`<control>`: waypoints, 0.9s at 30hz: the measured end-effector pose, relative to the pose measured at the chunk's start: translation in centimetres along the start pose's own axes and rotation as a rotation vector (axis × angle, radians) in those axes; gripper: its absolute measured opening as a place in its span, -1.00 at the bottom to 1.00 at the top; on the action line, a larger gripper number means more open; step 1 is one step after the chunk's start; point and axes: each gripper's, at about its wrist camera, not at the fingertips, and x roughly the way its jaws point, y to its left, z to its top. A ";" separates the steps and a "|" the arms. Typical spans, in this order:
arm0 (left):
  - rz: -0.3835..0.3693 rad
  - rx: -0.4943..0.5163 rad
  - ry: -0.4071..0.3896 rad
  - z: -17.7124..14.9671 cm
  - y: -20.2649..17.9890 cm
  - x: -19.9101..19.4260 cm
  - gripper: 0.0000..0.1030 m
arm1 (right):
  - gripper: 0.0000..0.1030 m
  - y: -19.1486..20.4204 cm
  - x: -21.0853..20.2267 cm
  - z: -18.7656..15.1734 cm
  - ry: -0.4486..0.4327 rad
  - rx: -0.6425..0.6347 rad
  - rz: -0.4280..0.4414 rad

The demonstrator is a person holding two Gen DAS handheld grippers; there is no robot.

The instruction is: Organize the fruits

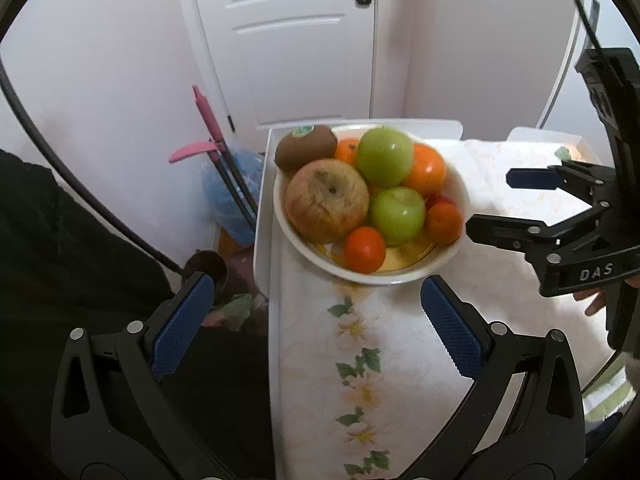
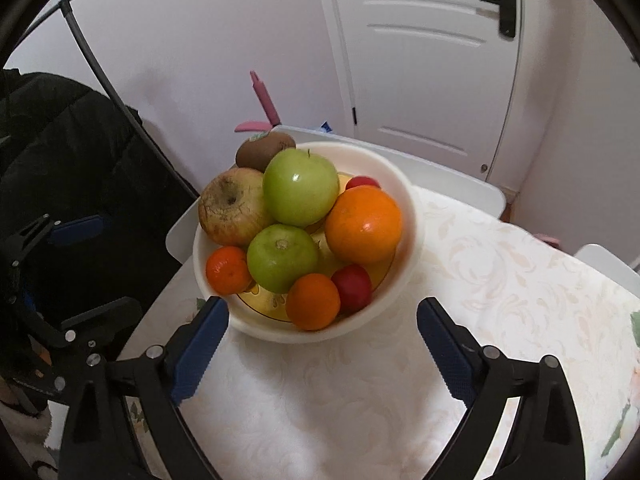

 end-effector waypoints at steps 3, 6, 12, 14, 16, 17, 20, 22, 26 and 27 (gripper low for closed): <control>0.006 -0.001 -0.026 0.8 -1.0 -1.6 1.00 | 0.82 -0.1 -2.2 0.1 -0.028 0.020 -0.008; 0.026 0.008 -0.062 1.6 -2.4 -3.6 1.00 | 0.82 -0.5 -5.2 0.0 -0.063 0.041 -0.028; 0.003 -0.002 -0.132 2.9 -5.6 -7.8 1.00 | 0.82 -1.2 -12.4 -1.0 -0.133 0.077 -0.089; 0.003 -0.011 -0.157 3.3 -6.8 -9.3 1.00 | 0.83 -1.5 -14.4 -1.4 -0.153 0.089 -0.114; -0.009 -0.018 -0.178 3.6 -7.7 -10.5 1.00 | 0.83 -1.8 -17.0 -2.0 -0.174 0.098 -0.160; -0.019 -0.024 -0.194 3.6 -8.3 -11.3 1.00 | 0.83 -1.9 -17.9 -2.3 -0.182 0.101 -0.175; -0.030 -0.040 -0.229 3.6 -9.6 -12.9 1.00 | 0.99 -2.6 -20.7 -3.5 -0.205 0.126 -0.234; -0.028 -0.045 -0.258 3.3 -10.6 -14.2 1.00 | 1.00 -2.9 -22.6 -4.6 -0.227 0.147 -0.282; -0.020 -0.037 -0.328 2.3 -12.4 -16.2 1.00 | 0.99 -3.1 -25.2 -6.5 -0.258 0.195 -0.344; -0.015 -0.041 -0.340 2.0 -12.7 -16.7 1.00 | 0.99 -3.1 -25.8 -7.0 -0.265 0.206 -0.370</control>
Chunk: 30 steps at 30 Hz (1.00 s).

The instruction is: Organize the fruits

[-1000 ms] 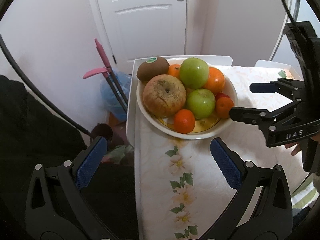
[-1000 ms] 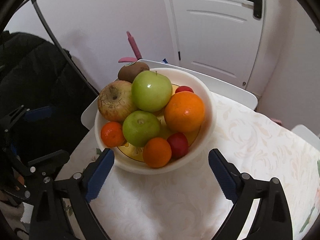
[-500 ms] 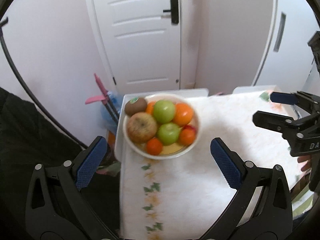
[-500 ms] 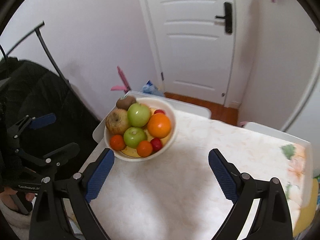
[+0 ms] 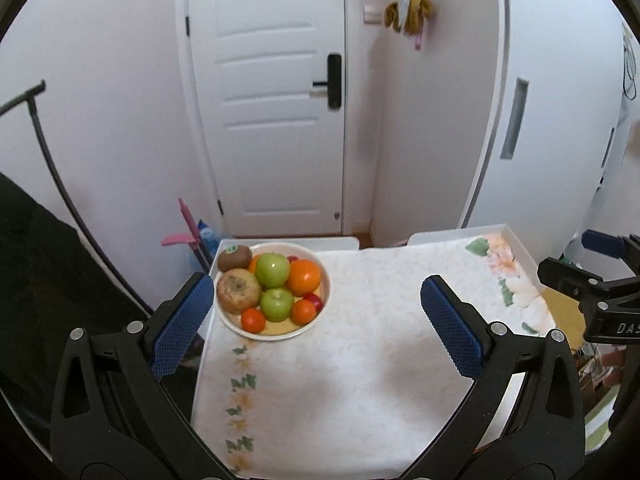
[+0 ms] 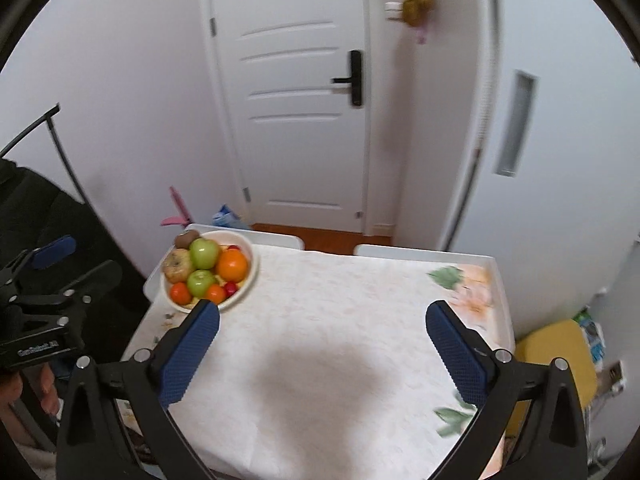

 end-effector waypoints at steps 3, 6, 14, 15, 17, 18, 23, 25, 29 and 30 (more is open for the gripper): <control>0.009 -0.005 -0.024 -0.4 -0.7 -1.3 1.00 | 0.99 -1.1 -1.3 -1.0 -0.014 0.034 -0.053; 0.029 0.010 -0.047 -0.6 -1.3 -2.2 1.00 | 0.99 -2.0 -1.9 -1.6 -0.013 0.059 -0.079; 0.026 0.025 -0.039 -0.7 -2.3 -2.4 1.00 | 0.99 -2.7 -2.9 -2.4 -0.028 0.076 -0.104; 0.026 0.027 -0.039 -0.8 -2.4 -2.4 1.00 | 0.99 -2.7 -2.9 -2.4 -0.031 0.075 -0.105; 0.027 0.031 -0.039 -0.8 -2.7 -2.5 1.00 | 0.99 -2.6 -3.2 -2.4 -0.036 0.073 -0.108; 0.024 0.032 -0.039 -0.7 -2.7 -2.5 1.00 | 0.99 -2.7 -3.2 -2.4 -0.037 0.071 -0.109; 0.017 0.028 -0.036 -0.8 -2.7 -2.7 1.00 | 0.99 -2.5 -3.3 -2.5 -0.040 0.066 -0.114; 0.017 0.025 -0.037 -0.8 -2.6 -2.7 1.00 | 0.99 -2.6 -3.2 -2.5 -0.038 0.067 -0.113; 0.011 0.010 -0.034 -0.6 -2.4 -2.7 1.00 | 0.99 -2.5 -3.2 -2.5 -0.038 0.067 -0.113; 0.009 0.007 -0.035 -0.6 -2.3 -2.7 1.00 | 0.99 -2.6 -3.2 -2.5 -0.039 0.067 -0.113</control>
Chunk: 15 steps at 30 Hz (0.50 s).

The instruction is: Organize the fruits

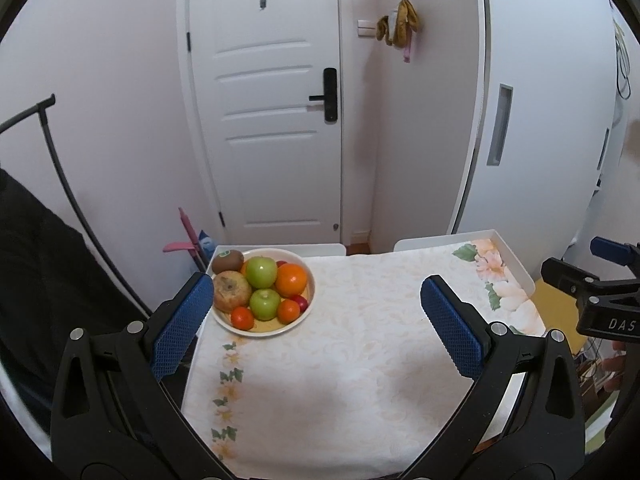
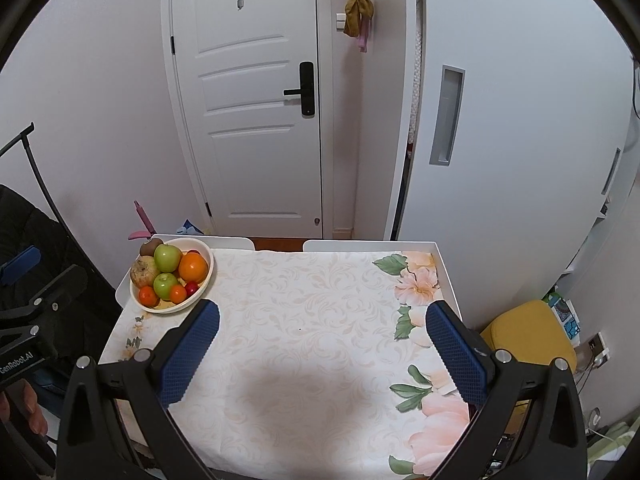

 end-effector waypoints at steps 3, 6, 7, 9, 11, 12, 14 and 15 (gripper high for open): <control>0.003 -0.003 -0.004 0.0 0.0 0.0 1.00 | 0.99 0.0 0.1 0.0 0.000 -0.001 -0.003; 0.004 -0.007 -0.003 0.0 0.1 0.1 1.00 | 0.99 -0.1 0.1 0.0 0.000 0.001 -0.003; 0.004 -0.008 -0.003 0.0 0.1 0.1 1.00 | 0.99 -0.1 0.1 0.0 0.000 0.002 -0.003; 0.006 -0.008 -0.005 0.0 0.1 0.0 1.00 | 0.99 -0.1 0.1 0.0 0.000 0.000 -0.003; 0.008 -0.008 -0.007 0.0 0.0 0.0 1.00 | 0.99 -0.1 0.2 0.0 0.000 -0.001 -0.007; 0.008 -0.006 -0.007 0.0 0.0 0.0 1.00 | 0.99 -0.1 0.2 0.0 0.001 0.000 -0.006; 0.009 -0.005 -0.004 0.0 0.0 0.0 1.00 | 0.99 -0.1 0.2 0.0 0.001 0.000 -0.004; 0.007 -0.004 -0.004 0.0 0.0 0.0 1.00 | 0.99 -0.1 0.2 0.0 0.001 0.000 -0.004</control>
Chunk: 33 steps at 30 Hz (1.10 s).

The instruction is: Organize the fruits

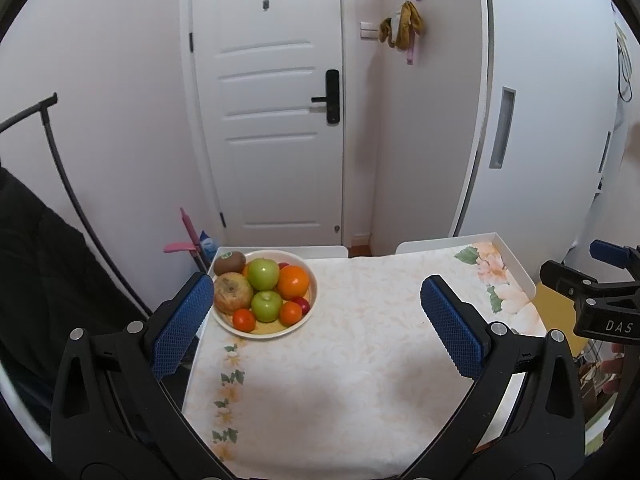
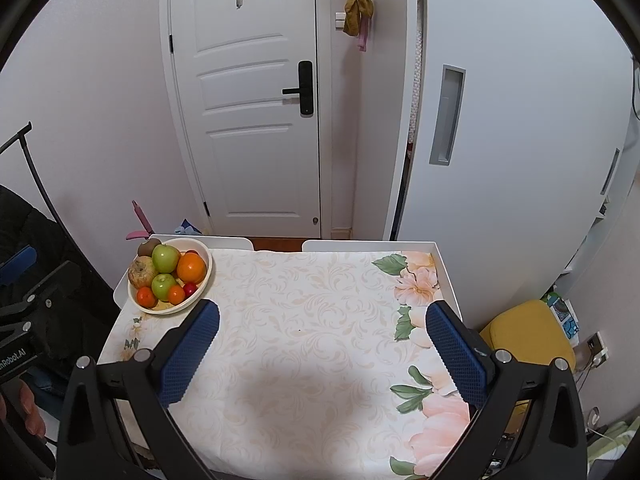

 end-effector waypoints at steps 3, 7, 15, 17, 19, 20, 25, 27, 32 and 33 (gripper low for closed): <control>-0.004 0.001 -0.002 0.0 0.0 0.0 1.00 | 0.99 0.0 0.0 0.0 -0.001 -0.001 0.000; -0.003 0.000 -0.001 0.0 0.0 0.0 1.00 | 0.99 -0.1 0.1 0.1 0.003 0.004 0.000; -0.008 0.004 -0.003 0.0 0.0 0.0 1.00 | 0.99 -0.3 0.3 0.1 0.004 0.004 0.003; -0.009 0.003 -0.003 0.0 0.0 0.0 1.00 | 0.99 -0.2 0.2 0.1 0.003 0.007 0.001; -0.019 0.000 0.000 0.0 0.1 0.1 1.00 | 0.99 -0.2 0.2 0.1 0.004 0.007 0.001; -0.021 -0.001 0.001 0.1 0.1 0.1 1.00 | 0.99 -0.1 0.2 0.1 0.003 0.007 0.001; -0.022 -0.003 0.001 0.2 0.2 0.1 1.00 | 0.99 -0.1 0.3 0.2 0.001 0.010 -0.001; -0.018 -0.003 -0.004 0.2 0.2 0.1 1.00 | 0.99 0.0 0.2 0.2 0.001 0.010 -0.001; -0.007 -0.004 -0.018 0.2 0.3 -0.1 1.00 | 1.00 -0.1 0.2 0.3 0.001 0.008 0.001; 0.001 -0.004 -0.017 0.2 0.3 -0.1 1.00 | 1.00 -0.1 0.2 0.3 0.001 0.008 0.001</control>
